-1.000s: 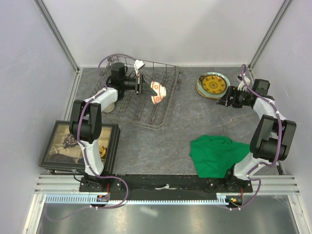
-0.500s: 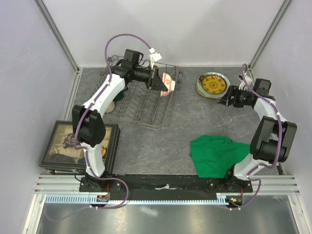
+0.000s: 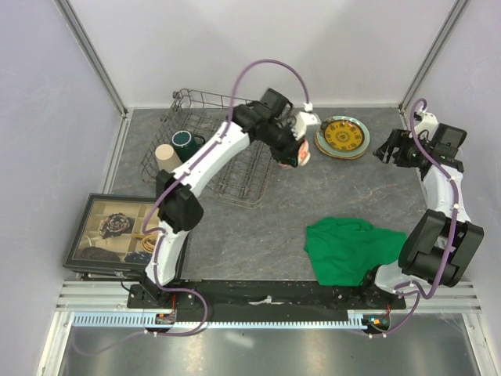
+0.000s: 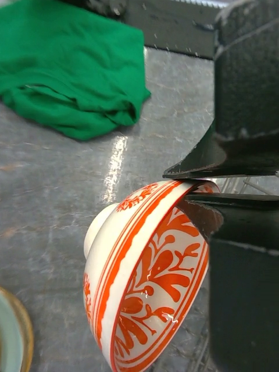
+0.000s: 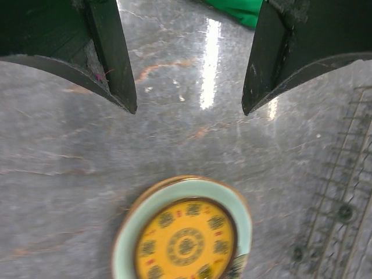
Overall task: Unload the mixed dishes from the dish rack
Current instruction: Pick up the bowl from the dish rack.
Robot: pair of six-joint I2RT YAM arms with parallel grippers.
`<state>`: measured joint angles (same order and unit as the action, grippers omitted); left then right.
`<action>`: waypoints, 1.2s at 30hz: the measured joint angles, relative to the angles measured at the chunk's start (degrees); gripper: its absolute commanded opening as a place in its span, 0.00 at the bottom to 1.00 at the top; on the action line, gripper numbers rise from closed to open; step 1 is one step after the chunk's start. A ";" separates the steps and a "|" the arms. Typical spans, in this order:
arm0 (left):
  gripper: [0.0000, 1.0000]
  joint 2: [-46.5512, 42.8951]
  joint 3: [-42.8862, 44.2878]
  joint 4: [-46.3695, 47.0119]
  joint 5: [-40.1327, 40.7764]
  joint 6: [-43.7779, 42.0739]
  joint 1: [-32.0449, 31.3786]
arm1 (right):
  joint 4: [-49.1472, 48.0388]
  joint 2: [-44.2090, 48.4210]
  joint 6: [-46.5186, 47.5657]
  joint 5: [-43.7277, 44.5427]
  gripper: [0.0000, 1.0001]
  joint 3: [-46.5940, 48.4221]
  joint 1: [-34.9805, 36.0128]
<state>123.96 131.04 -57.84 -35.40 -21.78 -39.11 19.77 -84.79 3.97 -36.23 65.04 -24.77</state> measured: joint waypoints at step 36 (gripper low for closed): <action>0.02 14.05 -4.22 1.20 33.00 -28.81 -17.79 | 8.63 -3.28 3.41 3.32 0.66 7.21 -1.46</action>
<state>138.02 126.82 -56.64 -2.39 -50.59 -56.90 28.40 -88.07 7.38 -32.91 72.25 -26.24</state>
